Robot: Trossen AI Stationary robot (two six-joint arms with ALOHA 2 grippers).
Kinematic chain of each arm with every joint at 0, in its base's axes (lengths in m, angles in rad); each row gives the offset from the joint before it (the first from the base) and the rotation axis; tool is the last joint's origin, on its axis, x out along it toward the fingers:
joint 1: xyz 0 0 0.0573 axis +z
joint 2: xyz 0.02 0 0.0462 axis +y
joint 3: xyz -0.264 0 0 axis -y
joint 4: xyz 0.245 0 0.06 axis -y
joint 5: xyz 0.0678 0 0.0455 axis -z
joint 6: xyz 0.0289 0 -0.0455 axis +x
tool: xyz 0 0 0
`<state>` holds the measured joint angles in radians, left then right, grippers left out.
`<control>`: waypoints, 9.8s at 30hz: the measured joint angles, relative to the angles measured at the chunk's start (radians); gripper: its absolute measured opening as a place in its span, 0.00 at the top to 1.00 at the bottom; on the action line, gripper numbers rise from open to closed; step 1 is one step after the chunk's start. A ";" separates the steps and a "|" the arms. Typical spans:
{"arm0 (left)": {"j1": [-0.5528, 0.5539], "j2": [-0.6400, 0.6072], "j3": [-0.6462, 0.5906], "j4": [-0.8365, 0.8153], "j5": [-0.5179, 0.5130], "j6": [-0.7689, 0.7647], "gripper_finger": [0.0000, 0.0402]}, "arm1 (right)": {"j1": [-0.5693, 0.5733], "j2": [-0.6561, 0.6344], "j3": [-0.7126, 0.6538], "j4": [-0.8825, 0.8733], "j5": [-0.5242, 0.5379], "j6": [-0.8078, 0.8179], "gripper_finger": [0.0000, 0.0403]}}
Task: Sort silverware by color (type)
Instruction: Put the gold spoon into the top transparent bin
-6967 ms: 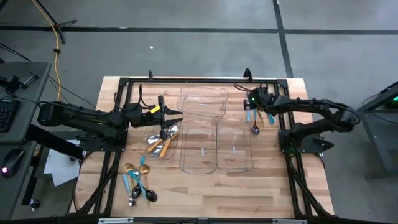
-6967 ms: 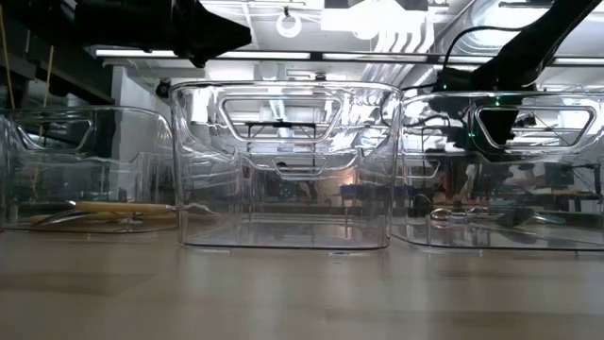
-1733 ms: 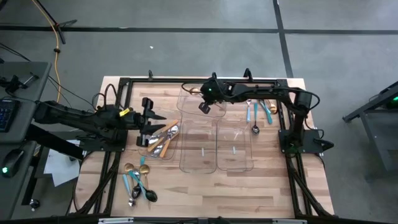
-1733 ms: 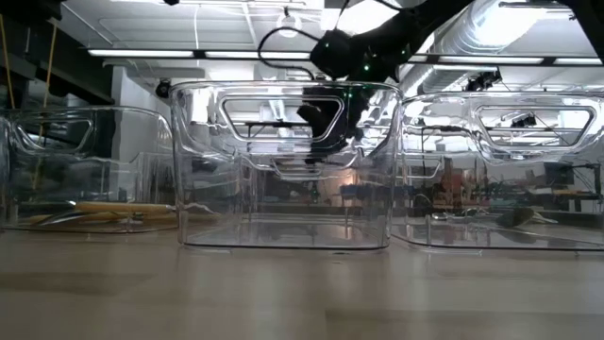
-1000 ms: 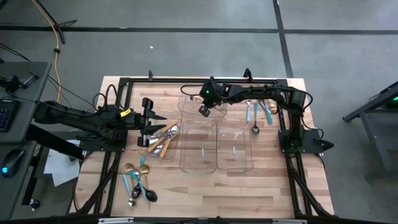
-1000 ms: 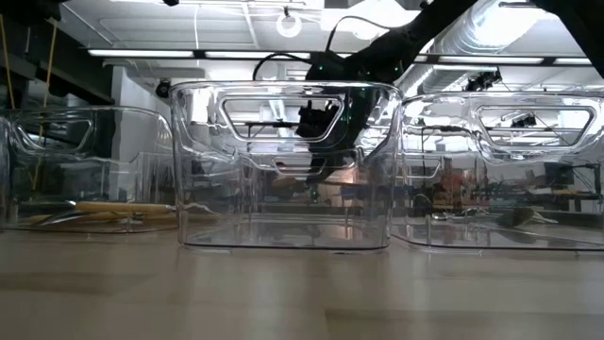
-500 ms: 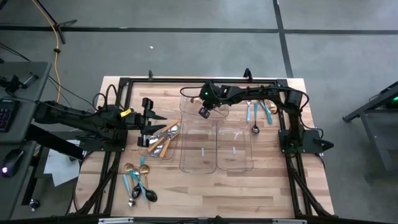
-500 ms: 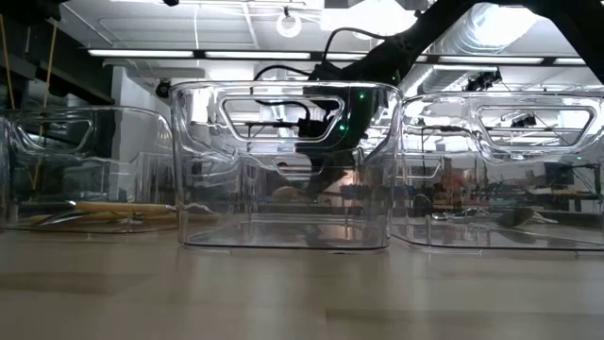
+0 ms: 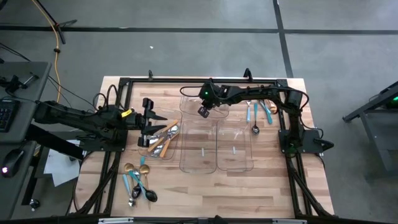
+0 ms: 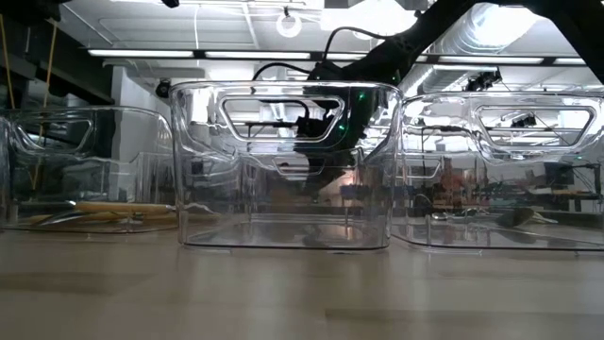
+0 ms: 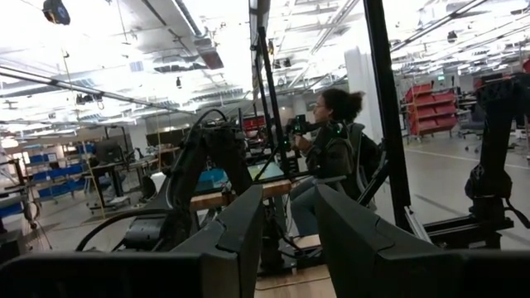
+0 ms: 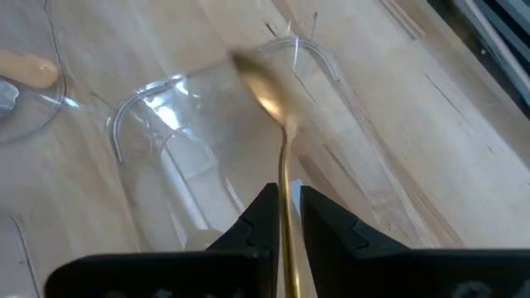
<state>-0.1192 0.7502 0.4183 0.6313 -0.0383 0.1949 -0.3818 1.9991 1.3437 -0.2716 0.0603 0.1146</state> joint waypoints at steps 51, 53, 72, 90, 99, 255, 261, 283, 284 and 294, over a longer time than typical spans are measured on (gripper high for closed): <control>0.001 0.000 0.000 -0.226 -0.185 0.000 0.74 | 0.172 -0.809 -0.826 0.980 -0.006 -0.096 0.77; 0.001 -0.001 0.000 -0.226 -0.185 0.000 0.74 | 0.175 -0.809 -0.825 0.987 -0.006 -0.111 0.77; 0.001 -0.001 0.000 -0.229 -0.185 -0.010 0.74 | 0.170 -0.809 -0.825 1.007 -0.005 -0.117 0.77; -0.313 0.131 0.340 -0.791 -0.068 -0.444 0.74 | 0.171 -0.809 -0.825 1.006 -0.004 -0.115 0.77; -0.628 0.458 0.508 -1.175 -0.073 -0.664 0.74 | 0.173 -0.809 -0.825 0.990 -0.004 -0.088 0.77; -0.752 0.820 0.513 -1.328 -0.785 -0.192 1.00 | 0.172 -0.809 -0.825 0.978 -0.004 -0.096 0.77; -0.752 0.820 0.513 -1.312 -0.862 -0.192 1.00 | 0.172 -0.809 -0.825 0.978 -0.004 -0.096 0.77; -0.789 0.820 0.513 -1.261 -0.777 -0.272 1.00 | 0.173 -0.809 -0.825 0.965 -0.004 -0.093 0.77; -0.792 0.820 0.513 -1.260 -0.775 -0.273 1.00 | 0.173 -0.809 -0.825 0.963 -0.004 -0.093 0.77; -0.794 0.820 0.513 -1.261 -0.687 -0.313 1.00 | 0.172 -0.809 -0.825 0.964 -0.004 -0.093 0.77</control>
<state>-0.9131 1.5700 0.9310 -0.6295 -0.7258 -0.1179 -0.2094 1.1902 0.5190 0.6922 0.0560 0.0219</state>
